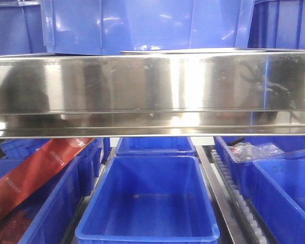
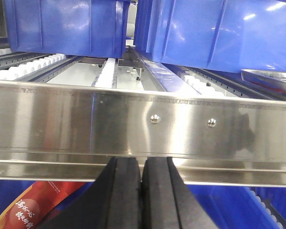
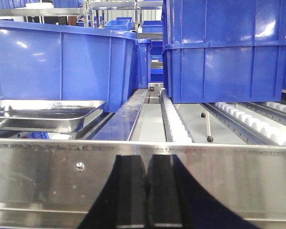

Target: Stack silver trays without gaps

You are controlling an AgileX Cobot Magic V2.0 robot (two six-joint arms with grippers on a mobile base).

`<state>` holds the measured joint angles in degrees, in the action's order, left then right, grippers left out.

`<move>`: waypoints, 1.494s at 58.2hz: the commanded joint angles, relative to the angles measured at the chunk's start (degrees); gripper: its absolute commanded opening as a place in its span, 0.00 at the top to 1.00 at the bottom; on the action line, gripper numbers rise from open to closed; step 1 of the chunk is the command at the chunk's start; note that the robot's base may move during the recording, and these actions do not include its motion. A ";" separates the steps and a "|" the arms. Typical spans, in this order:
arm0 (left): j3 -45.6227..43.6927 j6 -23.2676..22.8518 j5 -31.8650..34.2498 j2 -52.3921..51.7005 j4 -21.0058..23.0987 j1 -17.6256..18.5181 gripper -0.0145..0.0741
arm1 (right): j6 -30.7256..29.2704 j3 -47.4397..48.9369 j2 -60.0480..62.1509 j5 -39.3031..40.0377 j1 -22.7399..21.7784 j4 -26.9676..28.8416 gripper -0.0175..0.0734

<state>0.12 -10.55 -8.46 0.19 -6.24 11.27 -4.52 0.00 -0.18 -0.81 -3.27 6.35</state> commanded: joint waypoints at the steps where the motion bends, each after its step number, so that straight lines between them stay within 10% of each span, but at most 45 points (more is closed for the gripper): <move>1: -0.12 -0.01 0.75 -0.19 -0.22 -0.22 0.84 | -0.14 0.00 0.18 1.22 -0.06 0.10 0.89; 54: -0.12 -0.01 2.24 -0.19 -0.22 -0.22 0.84 | -0.14 0.00 0.18 4.07 -0.06 0.10 0.89; 71: -2.11 -0.43 23.04 -0.19 2.09 -0.22 0.84 | -0.02 0.00 0.18 13.40 -0.06 2.41 0.89; 87: -24.86 0.04 -6.30 1.34 -0.57 -0.22 0.84 | 0.08 17.41 0.18 -8.45 -0.06 7.37 0.89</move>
<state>-18.54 -10.55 -6.51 0.10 -5.31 11.27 -4.52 11.25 0.00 -3.01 -3.27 13.37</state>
